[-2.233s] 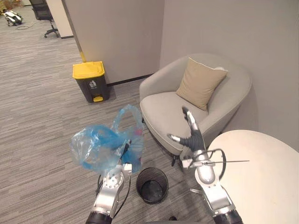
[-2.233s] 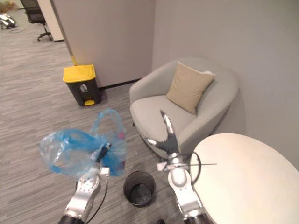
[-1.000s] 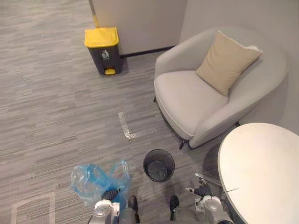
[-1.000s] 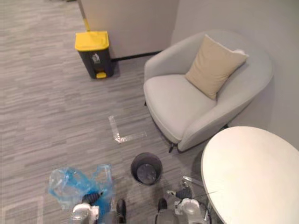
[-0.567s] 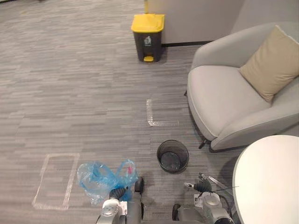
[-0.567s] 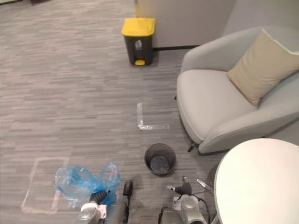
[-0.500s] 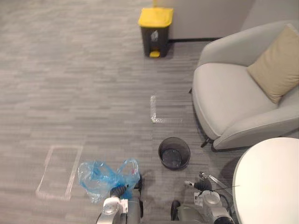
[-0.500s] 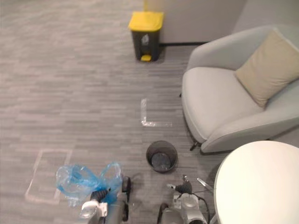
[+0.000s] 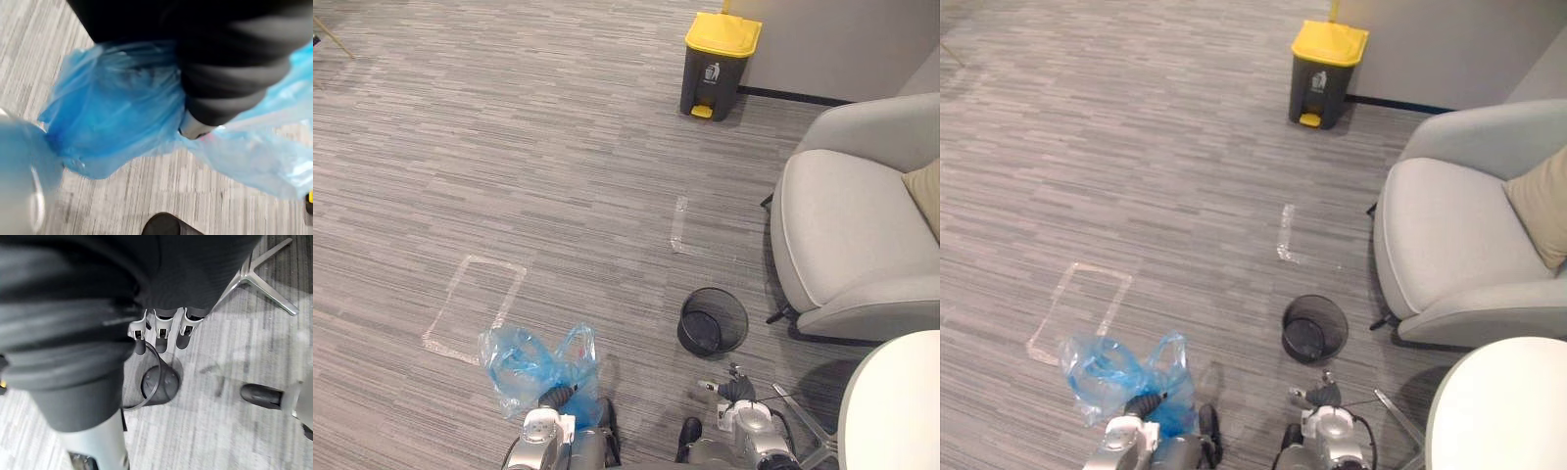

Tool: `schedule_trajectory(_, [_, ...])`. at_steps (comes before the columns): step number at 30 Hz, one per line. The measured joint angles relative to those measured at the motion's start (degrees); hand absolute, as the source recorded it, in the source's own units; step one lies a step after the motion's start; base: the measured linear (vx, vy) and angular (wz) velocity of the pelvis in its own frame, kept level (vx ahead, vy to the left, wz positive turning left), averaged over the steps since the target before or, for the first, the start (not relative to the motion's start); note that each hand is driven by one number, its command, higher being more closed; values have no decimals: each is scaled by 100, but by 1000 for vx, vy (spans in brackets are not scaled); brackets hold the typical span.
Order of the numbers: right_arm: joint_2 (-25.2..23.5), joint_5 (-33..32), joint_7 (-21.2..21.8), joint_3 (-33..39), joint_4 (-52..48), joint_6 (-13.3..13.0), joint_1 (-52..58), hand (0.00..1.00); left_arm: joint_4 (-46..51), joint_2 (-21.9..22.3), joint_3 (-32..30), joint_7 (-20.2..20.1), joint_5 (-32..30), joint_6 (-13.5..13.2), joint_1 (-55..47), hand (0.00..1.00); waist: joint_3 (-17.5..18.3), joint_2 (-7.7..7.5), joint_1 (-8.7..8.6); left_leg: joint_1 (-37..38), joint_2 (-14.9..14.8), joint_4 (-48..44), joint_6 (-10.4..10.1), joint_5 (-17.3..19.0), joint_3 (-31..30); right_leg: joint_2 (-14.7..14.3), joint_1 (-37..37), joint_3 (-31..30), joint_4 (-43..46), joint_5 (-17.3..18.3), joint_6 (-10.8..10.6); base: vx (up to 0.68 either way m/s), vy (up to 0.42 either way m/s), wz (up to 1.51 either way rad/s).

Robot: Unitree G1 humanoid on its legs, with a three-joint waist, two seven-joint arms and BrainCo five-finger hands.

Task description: Gather rubbish on tea table into small bin, then transfer packed bag to large trash can.

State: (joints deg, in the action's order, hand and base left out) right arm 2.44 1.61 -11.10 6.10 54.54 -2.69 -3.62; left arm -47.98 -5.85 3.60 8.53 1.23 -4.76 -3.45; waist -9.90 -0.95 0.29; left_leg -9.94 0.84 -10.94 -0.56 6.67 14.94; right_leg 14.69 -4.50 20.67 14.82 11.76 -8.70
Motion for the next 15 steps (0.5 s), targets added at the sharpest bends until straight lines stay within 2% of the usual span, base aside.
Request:
schedule_trajectory(2, [1, 0, 9, 2, 36, 6, 25, 0, 4, -49, 1, 1, 0, 4, -114, 100, -12, -138, 2, -23, 153, -372, 96, 317, -127, 234, -41, -166, 501, 304, -175, 197, 133, 31])
schedule_trajectory(3, [23, 3, 27, 41, 38, 7, 37, 0, -3, -50, 3, 5, 1, 17, -125, 100, -52, -165, -4, -2, 289, -577, 240, 523, -261, 431, -371, -534, 1532, 177, -34, 224, 155, 34])
schedule_trajectory(4, [30, 2, 31, 43, 38, 9, 37, 0, 2, -40, 2, 5, 1, 16, -117, 100, -69, -135, -24, 11, 283, -620, 261, 561, -314, 433, -570, -676, 1941, 69, 41, 133, 137, 53])
schedule_trajectory(5, [18, 2, 54, 36, 46, 11, 48, 0, 24, -56, -40, 8, 2, 13, -97, 100, -113, -26, -84, 71, 196, -724, 312, 686, -487, 263, -908, -965, 2490, 208, 149, 147, 84, 39])
schedule_trajectory(6, [-9, 1, 62, 33, 47, 12, 49, 0, 26, -62, -46, 10, 4, 14, -82, 100, -125, -12, -85, 109, 155, -743, 325, 730, -550, 134, -1010, -1014, 2582, 323, 175, 306, 57, 50])
schedule_trajectory(7, [-17, -3, 106, -38, 55, 9, 43, 0, 25, -144, -85, 16, 7, 14, -46, 100, -137, 1, -84, 292, 101, -671, 358, 822, -661, -186, -1256, -950, 2497, 435, 272, 354, 24, 27])
schedule_trajectory(8, [-11, -4, 105, -51, 62, 9, 36, 0, 24, -150, -115, 16, 7, 14, -37, 100, -156, 24, -86, 366, 86, -648, 354, 859, -689, -287, -1321, -903, 2390, 440, 289, 335, 3, 23])
schedule_trajectory(9, [2, -4, 106, -60, 74, 5, 16, 0, 20, -149, -200, 16, 7, 15, 10, 100, -192, -34, -98, 613, 65, -506, 334, 929, -755, -536, -1463, -743, 1984, 362, 409, 381, -29, 27])
schedule_trajectory(10, [6, -4, 106, -59, 124, 10, 20, 0, 12, -230, -208, 13, 7, 12, 105, 100, -251, -25, -117, 911, 64, -277, 290, 989, -807, -766, -1645, -502, 1244, 118, 585, 402, -43, 27])
schedule_trajectory(11, [6, -4, 106, -55, 128, 11, 23, 0, 12, -231, -207, 12, 7, 12, 114, 100, -245, -42, -128, 937, 72, -258, 275, 989, -810, -790, -1656, -487, 1153, 73, 595, 538, -72, 42])
schedule_trajectory(12, [10, -11, 109, 10, 130, 28, 64, 0, 1, -248, -204, 10, 5, 10, 168, 100, -234, -127, -186, 1180, 98, -81, 139, 1018, -901, -931, -1665, -387, 504, -466, 802, 678, -97, 61])
schedule_trajectory(13, [45, -46, 112, 170, 64, 20, 157, 0, -21, -209, -206, 8, 3, 7, 160, 100, -151, -28, -294, 1461, -1, 99, 9, 1099, -1137, -1064, -1594, -361, 402, -931, 1225, 721, -95, 63])
schedule_trajectory(14, [76, -46, 110, 203, 66, 30, 155, 0, -34, -169, -198, 7, 1, 3, 163, 100, -116, 60, -295, 1478, -96, 95, -53, 1089, -1184, -1096, -1537, -236, 398, -923, 1238, 639, -88, 48])
schedule_trajectory(15, [78, -46, 110, 252, 58, 37, 118, 0, -27, -159, -197, -3, 0, -9, 193, 100, -113, 87, -292, 1470, -146, 60, -222, 988, -1198, -1085, -1513, -187, 510, -839, 1318, 377, -66, 15])
